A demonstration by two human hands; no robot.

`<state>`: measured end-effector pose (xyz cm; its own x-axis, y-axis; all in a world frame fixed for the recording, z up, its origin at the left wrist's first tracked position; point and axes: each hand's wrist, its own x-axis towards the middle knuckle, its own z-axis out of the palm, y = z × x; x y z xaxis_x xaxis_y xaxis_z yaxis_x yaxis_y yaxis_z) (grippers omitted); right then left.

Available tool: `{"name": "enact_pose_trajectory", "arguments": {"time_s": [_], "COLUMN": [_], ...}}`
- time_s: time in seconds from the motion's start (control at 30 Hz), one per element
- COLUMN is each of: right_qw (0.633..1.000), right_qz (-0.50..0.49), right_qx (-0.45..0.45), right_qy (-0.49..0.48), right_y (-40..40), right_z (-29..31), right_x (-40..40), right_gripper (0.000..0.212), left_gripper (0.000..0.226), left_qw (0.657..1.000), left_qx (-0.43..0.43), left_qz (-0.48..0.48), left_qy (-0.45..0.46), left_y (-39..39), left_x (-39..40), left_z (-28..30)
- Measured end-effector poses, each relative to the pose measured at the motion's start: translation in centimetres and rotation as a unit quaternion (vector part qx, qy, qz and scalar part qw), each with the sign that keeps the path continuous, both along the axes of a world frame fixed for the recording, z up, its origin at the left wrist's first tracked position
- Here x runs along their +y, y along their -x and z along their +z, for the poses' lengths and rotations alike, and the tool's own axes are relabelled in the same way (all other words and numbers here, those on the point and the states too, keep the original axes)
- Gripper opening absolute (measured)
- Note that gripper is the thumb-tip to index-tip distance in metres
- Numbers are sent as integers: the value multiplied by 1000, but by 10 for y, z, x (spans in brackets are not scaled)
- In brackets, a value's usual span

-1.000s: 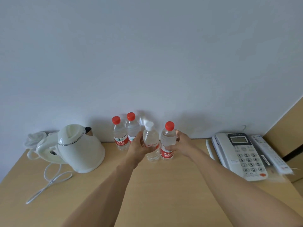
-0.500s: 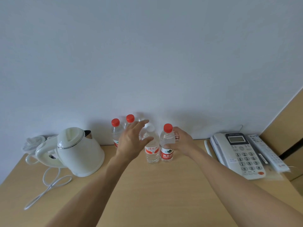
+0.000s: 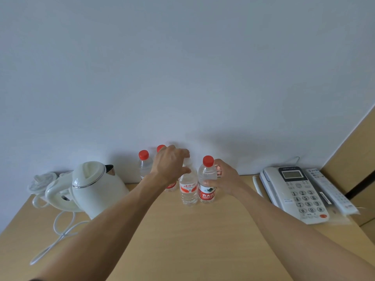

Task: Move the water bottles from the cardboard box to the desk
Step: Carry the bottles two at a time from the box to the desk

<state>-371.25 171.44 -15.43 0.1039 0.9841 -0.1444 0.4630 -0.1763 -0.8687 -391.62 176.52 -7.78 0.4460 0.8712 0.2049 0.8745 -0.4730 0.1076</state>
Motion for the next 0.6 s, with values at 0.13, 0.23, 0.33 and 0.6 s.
{"name": "enact_pose_trajectory", "arguments": {"time_s": [0.13, 0.23, 0.33, 0.6], "right_qw": [1000, 1000, 1000, 1000], "right_qz": [7, 7, 5, 8], "right_qx": [-13, -19, -20, -12], "right_qy": [-3, -7, -7, -12], "right_y": [-1, -2, -2, -4], "right_z": [-1, -3, -5, -7], "right_x": [2, 3, 3, 2], "right_gripper": [62, 63, 64, 63], "left_gripper": [51, 49, 48, 52], "left_qw": [1000, 1000, 1000, 998], "left_qx": [11, 12, 18, 47], "left_qz": [10, 10, 14, 27], "left_qy": [1, -6, -16, -17], "left_y": [-3, -3, -4, -5], "left_x": [8, 15, 21, 44], "left_z": [1, 3, 4, 6]}}
